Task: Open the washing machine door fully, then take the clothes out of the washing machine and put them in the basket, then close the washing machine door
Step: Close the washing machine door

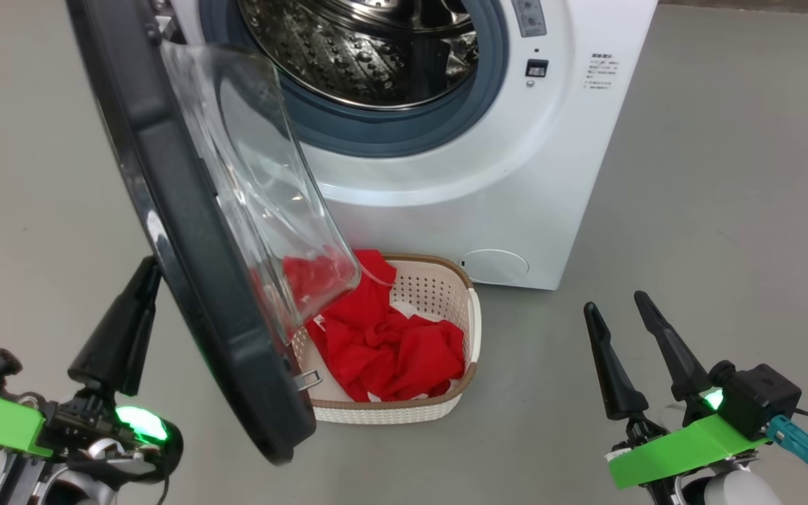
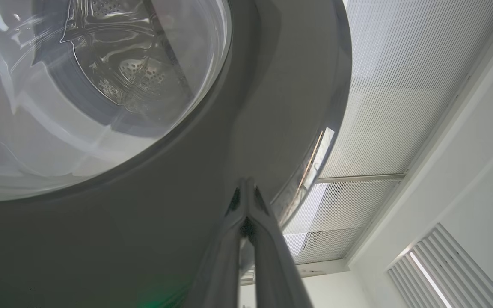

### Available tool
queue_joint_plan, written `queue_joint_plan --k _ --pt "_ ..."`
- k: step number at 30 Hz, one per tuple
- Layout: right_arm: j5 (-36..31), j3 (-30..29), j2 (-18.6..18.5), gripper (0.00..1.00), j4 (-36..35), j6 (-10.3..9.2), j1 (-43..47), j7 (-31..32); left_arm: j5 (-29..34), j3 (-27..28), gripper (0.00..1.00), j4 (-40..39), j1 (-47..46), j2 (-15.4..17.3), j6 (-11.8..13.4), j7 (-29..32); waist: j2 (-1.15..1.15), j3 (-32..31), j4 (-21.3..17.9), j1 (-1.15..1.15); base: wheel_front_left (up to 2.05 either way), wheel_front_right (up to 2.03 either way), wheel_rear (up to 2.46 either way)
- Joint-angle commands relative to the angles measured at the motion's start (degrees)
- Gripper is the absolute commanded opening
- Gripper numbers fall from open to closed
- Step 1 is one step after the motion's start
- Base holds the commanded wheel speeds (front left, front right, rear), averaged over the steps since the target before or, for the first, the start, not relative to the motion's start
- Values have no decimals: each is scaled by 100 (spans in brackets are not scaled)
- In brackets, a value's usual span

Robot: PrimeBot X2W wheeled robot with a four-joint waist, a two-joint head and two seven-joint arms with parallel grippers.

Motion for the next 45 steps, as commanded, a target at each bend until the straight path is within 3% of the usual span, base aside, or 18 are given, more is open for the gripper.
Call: queue_joint_plan --k 1,13,23,45 --pt "64 145 -4 100 -147 43 -214 -36 -58 70 0 -141 -139 80 21 37 0 26 -47 0 0 0 0" --pt "59 139 -4 100 -129 43 -281 -36 -367 -89 0 16 -367 47 -80 -96 0 110 -375 0 0 0 0" --pt "75 152 -4 100 -161 43 -336 -36 -617 -325 0 182 -591 35 -312 -397 0 255 -750 0 0 0 0" --pt "168 217 -4 100 -244 43 -427 -36 -592 -351 0 466 -1187 33 -616 -778 0 449 -1693 0 0 0 0"
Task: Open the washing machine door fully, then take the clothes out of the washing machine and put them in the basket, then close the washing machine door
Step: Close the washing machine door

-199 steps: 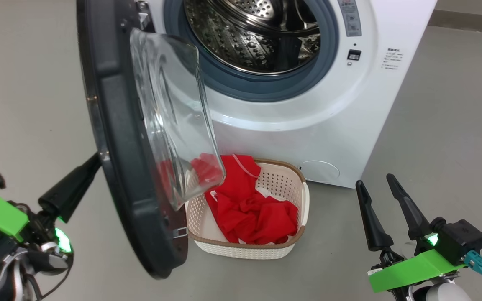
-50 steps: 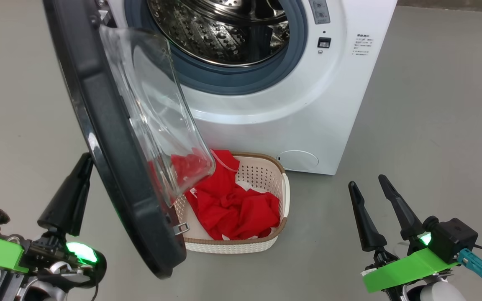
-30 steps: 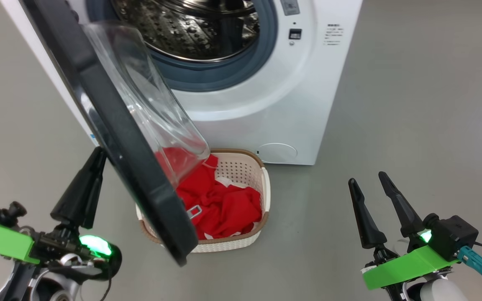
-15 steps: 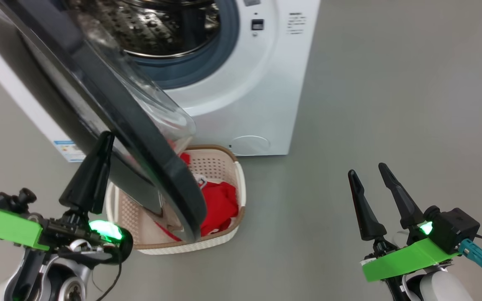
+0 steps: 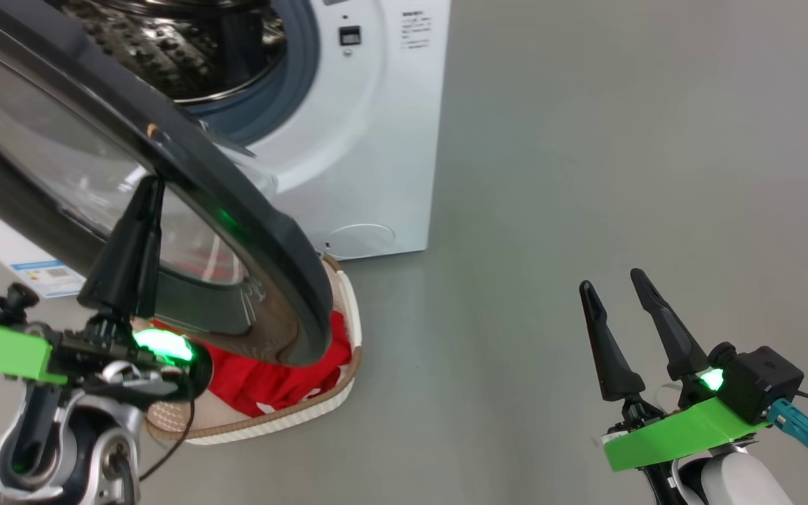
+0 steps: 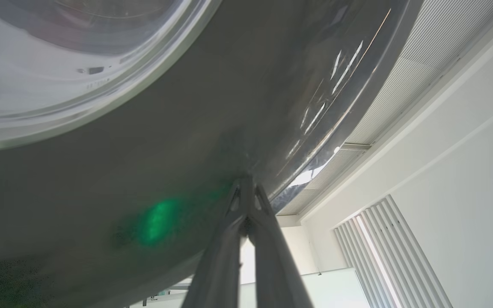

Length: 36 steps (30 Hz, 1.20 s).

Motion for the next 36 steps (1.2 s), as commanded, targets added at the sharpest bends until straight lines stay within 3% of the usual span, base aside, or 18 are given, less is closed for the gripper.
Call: queue_joint_plan --k 1,21,36 --pt "118 164 -4 100 -160 43 -186 -36 28 133 0 -115 -249 61 -79 -27 0 60 -101 0 0 0 0" --pt "194 233 -4 100 -242 43 -311 -36 325 262 0 491 -1269 181 -189 -300 0 515 -571 0 0 0 0" --pt "119 197 -4 100 -276 43 -497 -36 530 89 0 1357 -2498 146 -473 -528 0 1005 -549 0 0 0 0"
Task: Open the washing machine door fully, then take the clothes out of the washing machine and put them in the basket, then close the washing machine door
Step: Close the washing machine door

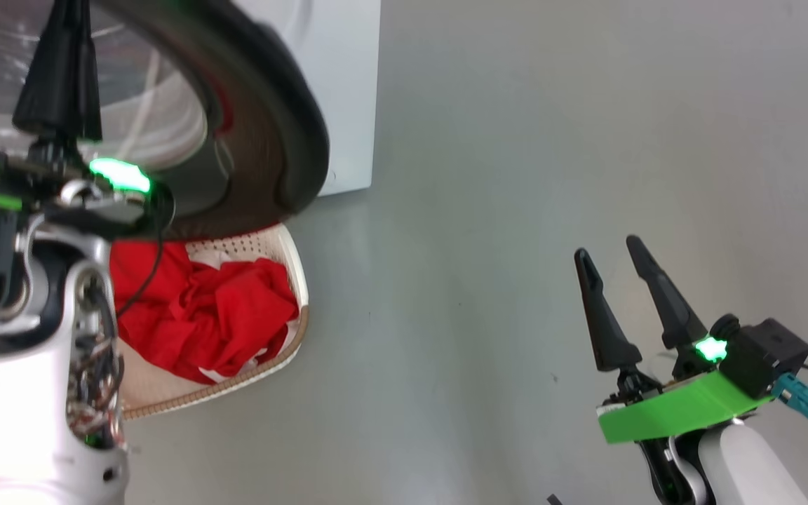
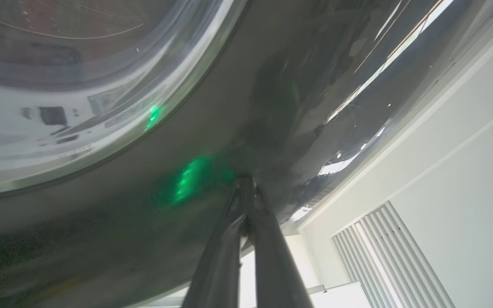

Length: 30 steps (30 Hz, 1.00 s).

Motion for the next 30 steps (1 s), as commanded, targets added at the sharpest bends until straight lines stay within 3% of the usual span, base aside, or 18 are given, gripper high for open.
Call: queue_joint_plan --k 1,11,20,21,22,23,30 --pt "-50 102 -5 100 -167 43 -195 -36 56 66 0 -37 -265 117 -81 -27 0 126 46 0 0 0 0" --pt "-7 209 -5 100 -176 43 -424 -36 501 -271 0 880 -1308 159 -318 -126 0 499 86 0 0 0 0" --pt "42 187 -5 100 -132 43 -436 -36 461 -198 0 1252 -1285 179 -481 -71 0 394 126 0 0 0 0" --pt "44 173 -5 100 -128 43 -424 -36 507 -202 25 1251 -1215 199 -492 -94 0 356 148 0 0 0 0" --pt "45 156 -5 100 -121 43 -409 -36 561 -210 76 1242 -1133 214 -502 -127 0 316 172 0 0 0 0" --pt "45 138 -5 100 -115 43 -395 -36 602 -221 100 1226 -1045 217 -508 -151 0 274 200 0 0 0 0" --pt "-10 83 -5 100 -87 43 -315 -36 1162 -363 100 1045 -234 423 -583 -394 0 -142 395 0 0 0 0"
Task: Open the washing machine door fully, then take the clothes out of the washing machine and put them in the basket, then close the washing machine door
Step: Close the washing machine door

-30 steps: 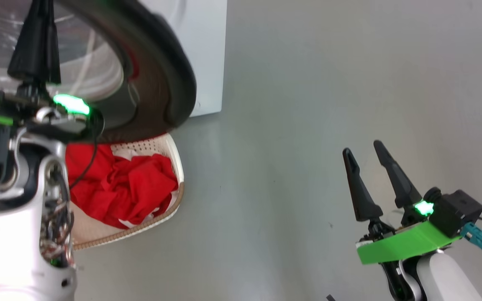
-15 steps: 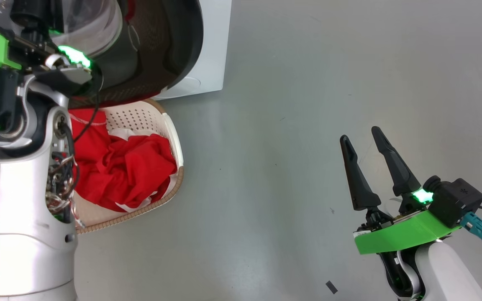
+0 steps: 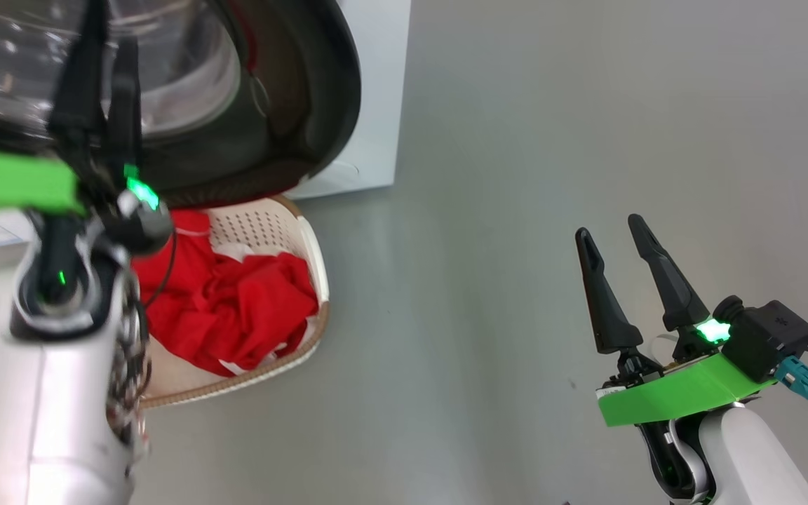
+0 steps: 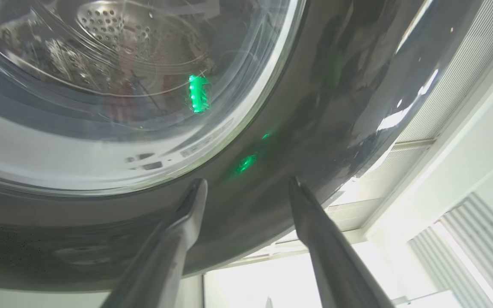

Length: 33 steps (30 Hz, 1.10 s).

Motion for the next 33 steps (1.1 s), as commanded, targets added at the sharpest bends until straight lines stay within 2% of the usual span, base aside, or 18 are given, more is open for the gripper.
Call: queue_joint_plan --k 1,5,12,13,15,20,28,33 --pt "-41 83 -4 100 -118 43 14 -36 470 -29 100 -196 282 404 -133 -142 0 -269 152 0 0 0 0" --pt "-67 92 -4 100 -94 43 88 -36 1683 -457 100 -229 869 771 -295 -741 0 -523 226 0 0 0 0" --pt "-153 -19 -4 100 -141 43 269 -36 3058 -983 100 -532 1801 1108 -444 -1633 0 -950 269 0 0 0 0" --pt "-153 -19 -4 100 -141 43 269 -36 3058 -983 100 -532 1801 1108 -444 -1633 0 -950 269 0 0 0 0" --pt "-173 -106 -4 100 -185 43 340 -36 3507 -1037 100 -644 2083 1245 -452 -1827 0 -1074 257 0 0 0 0" --pt "-193 -311 -4 100 -250 43 540 -36 4889 -975 100 -1024 2744 1465 -261 -1992 0 -1391 214 0 0 0 0" --pt "-295 -419 -4 100 -297 43 798 -36 7048 -324 100 -1929 3856 1250 -85 -2000 0 -1752 127 0 0 0 0" --pt "-333 -560 -4 100 -364 43 921 -36 7702 26 100 -2211 4406 920 -122 -2000 0 -1887 99 0 0 0 0"
